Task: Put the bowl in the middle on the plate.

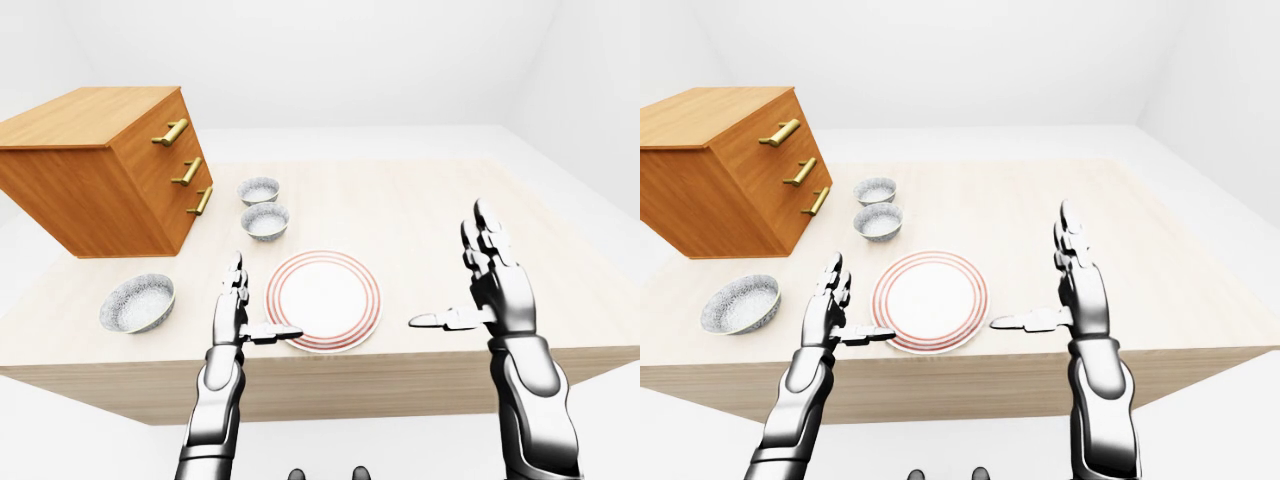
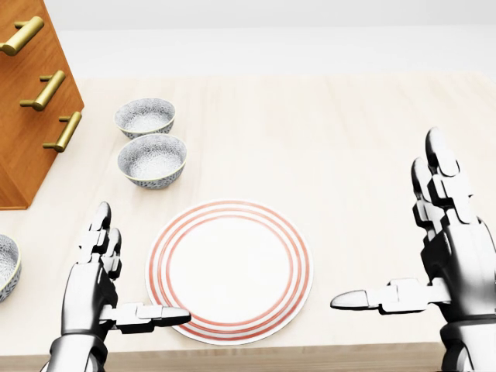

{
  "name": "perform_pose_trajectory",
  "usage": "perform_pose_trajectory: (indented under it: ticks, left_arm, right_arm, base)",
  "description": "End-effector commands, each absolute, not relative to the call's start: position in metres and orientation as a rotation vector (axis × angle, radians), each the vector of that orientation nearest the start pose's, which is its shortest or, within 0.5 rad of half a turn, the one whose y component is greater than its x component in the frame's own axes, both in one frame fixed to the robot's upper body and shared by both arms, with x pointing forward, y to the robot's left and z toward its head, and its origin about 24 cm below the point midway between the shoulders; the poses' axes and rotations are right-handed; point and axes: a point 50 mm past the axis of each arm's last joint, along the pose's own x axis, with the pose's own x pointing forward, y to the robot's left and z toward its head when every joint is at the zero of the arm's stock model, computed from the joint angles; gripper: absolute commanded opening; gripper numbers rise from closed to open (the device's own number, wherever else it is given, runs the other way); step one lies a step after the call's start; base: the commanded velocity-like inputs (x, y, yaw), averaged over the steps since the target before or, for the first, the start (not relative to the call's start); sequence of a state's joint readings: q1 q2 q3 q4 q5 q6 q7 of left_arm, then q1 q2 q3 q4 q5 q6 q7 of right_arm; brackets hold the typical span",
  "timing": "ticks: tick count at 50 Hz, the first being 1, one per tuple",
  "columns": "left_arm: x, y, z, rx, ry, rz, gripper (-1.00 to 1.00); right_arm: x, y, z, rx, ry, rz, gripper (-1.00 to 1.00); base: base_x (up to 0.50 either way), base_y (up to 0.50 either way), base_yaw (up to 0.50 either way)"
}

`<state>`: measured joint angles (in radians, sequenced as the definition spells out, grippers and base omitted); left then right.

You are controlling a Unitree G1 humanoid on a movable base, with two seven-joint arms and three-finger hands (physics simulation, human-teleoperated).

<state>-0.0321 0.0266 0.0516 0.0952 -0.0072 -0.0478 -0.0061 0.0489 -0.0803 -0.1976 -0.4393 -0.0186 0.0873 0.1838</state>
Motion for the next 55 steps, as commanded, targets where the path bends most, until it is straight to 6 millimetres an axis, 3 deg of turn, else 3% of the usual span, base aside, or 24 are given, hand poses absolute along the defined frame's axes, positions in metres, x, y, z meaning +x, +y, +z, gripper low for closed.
perform_pose_trajectory:
  ticks: [1, 3, 4, 6, 20, 26, 34, 38, 42, 55]
  left_arm:
    - [0.259, 0.165, 0.032, 0.023, 0.017, 0.042, 1.0]
    - [0.259, 0.165, 0.03, 0.025, 0.018, 0.041, 1.0]
    - [0.26, 0.165, 0.029, 0.029, 0.017, 0.039, 1.0]
    - [0.259, 0.164, 0.031, 0.032, 0.018, 0.036, 1.0]
    - [0.259, 0.164, 0.029, 0.035, 0.017, 0.037, 1.0]
    - [0.261, 0.165, 0.027, 0.038, 0.017, 0.038, 1.0]
    - [0.264, 0.166, 0.015, 0.039, 0.07, 0.041, 1.0]
    - [0.263, 0.165, 0.019, 0.04, 0.054, 0.04, 1.0]
    - [0.261, 0.165, 0.024, 0.041, 0.029, 0.041, 1.0]
    - [0.264, 0.166, 0.012, 0.041, 0.087, 0.042, 1.0]
  right_arm:
    - [0.211, -0.219, 0.16, -0.287, -0.411, -0.043, 1.0]
    - [0.206, -0.228, 0.172, -0.326, -0.453, -0.081, 1.0]
    - [0.194, -0.235, 0.199, -0.349, -0.584, -0.111, 1.0]
    - [0.185, -0.241, 0.215, -0.399, -0.648, -0.126, 1.0]
    - [0.168, -0.284, 0.227, -0.528, -0.607, -0.233, 1.0]
    - [0.172, -0.319, 0.21, -0.508, -0.47, -0.318, 1.0]
    - [0.176, -0.339, 0.17, -0.422, -0.295, -0.371, 1.0]
    - [0.178, -0.345, 0.159, -0.406, -0.239, -0.383, 1.0]
    - [0.179, -0.35, 0.163, -0.41, -0.248, -0.398, 1.0]
    - [0.182, -0.352, 0.147, -0.366, -0.195, -0.41, 1.0]
  base:
    - [0.0, 0.0, 0.0]
    - [0.0, 0.0, 0.0]
    - [0.0, 0.0, 0.0]
    - [0.0, 0.0, 0.0]
    - [0.0, 0.0, 0.0]
    - [0.0, 0.0, 0.0]
    - [0.0, 0.0, 0.0]
    - [0.0, 0.0, 0.0]
    - [0.0, 0.0, 0.0]
    - [0.0, 0.0, 0.0]
